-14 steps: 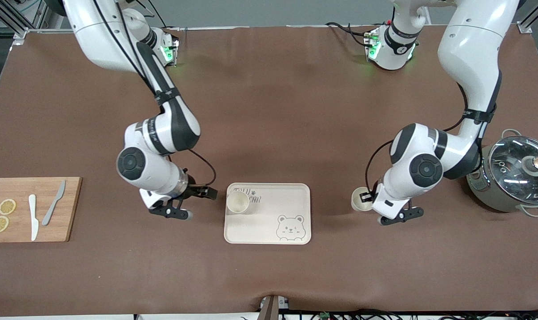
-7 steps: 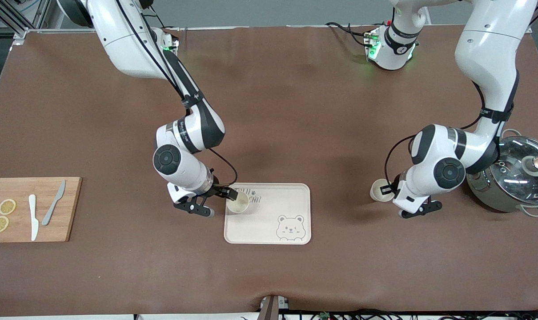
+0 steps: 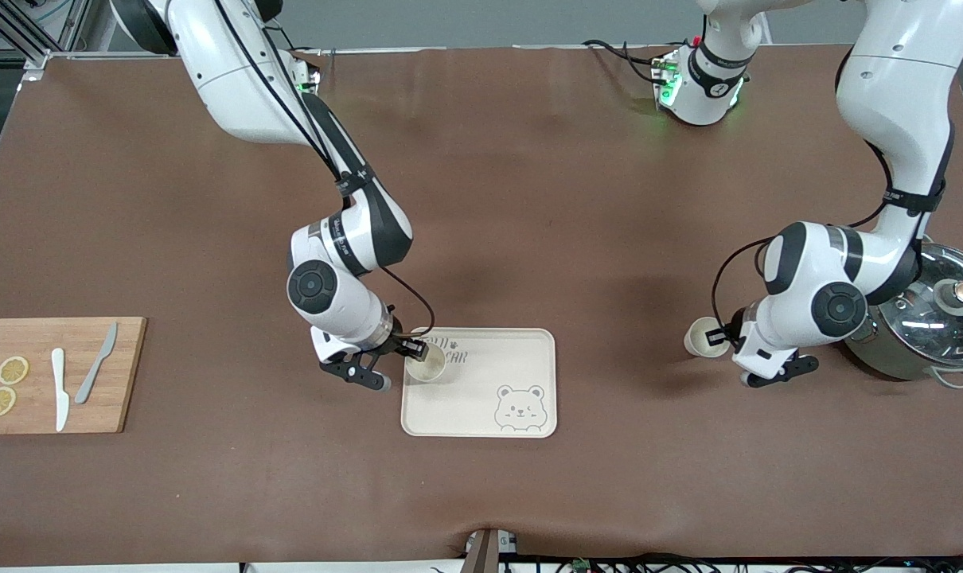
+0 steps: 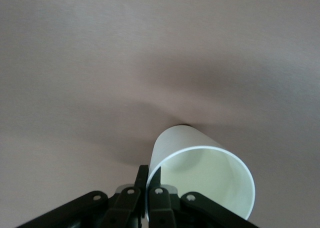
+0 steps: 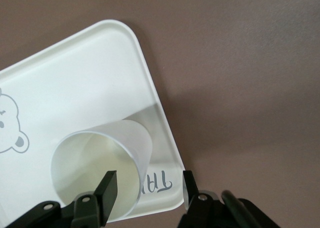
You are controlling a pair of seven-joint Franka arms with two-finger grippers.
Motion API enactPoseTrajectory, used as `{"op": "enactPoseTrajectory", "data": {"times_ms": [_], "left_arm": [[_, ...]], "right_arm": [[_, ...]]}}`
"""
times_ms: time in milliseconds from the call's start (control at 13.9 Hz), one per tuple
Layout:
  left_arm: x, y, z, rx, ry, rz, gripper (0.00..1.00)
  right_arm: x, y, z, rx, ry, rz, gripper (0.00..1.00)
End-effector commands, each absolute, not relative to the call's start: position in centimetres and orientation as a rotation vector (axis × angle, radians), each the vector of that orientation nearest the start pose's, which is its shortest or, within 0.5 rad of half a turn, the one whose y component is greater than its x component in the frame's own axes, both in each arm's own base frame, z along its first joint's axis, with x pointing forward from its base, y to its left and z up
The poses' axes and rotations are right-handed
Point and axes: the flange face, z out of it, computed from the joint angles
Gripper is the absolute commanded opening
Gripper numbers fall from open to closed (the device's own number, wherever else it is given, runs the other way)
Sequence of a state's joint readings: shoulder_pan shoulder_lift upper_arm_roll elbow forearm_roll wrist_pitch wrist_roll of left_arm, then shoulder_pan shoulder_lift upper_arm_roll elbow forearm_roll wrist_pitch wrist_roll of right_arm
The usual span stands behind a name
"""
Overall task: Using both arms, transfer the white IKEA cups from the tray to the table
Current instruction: 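Carry both cups off the tray, apart from each other, with both grippers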
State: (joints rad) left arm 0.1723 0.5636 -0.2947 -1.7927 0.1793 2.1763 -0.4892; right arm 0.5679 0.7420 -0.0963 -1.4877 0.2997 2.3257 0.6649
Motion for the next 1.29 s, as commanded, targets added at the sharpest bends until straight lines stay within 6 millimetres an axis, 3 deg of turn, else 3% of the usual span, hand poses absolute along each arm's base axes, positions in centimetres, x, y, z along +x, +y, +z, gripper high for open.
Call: {"op": "enactPoseTrajectory", "data": {"times_ms": [0, 72, 144, 359, 574, 861, 1220], "left_arm": [[63.0, -5.4, 24.4, -3.059, -0.407, 0.192, 0.60], [63.1, -5.4, 24.6, -3.059, -0.411, 0.186, 1.00], [63.2, -5.4, 24.9, -3.059, -0.411, 0.178, 1.00], [64.0, -5.6, 27.5, -3.058, -0.443, 0.117, 1.00], [65.2, -5.2, 29.7, -3.065, -0.449, 0.050, 1.00], [66.2, -4.6, 34.3, -3.053, -0.459, -0.014, 1.00], [67.1, -3.8, 39.9, -3.011, -0.484, 0.019, 1.00]], "right_arm": [[64.0, 35.9, 24.2, -2.886, 0.545, 0.004, 0.21], [63.8, 36.3, 24.2, -2.887, 0.537, 0.000, 0.07], [63.8, 36.4, 24.2, -2.883, 0.547, -0.005, 0.00], [64.3, 36.0, 24.5, -2.877, 0.564, -0.003, 0.00], [65.1, 34.9, 26.2, -2.858, 0.584, -0.019, 0.00], [66.2, 28.5, 29.7, -2.906, 0.642, 0.122, 0.00], [65.2, 15.3, 30.9, -2.988, 0.334, 0.144, 0.00]]}}
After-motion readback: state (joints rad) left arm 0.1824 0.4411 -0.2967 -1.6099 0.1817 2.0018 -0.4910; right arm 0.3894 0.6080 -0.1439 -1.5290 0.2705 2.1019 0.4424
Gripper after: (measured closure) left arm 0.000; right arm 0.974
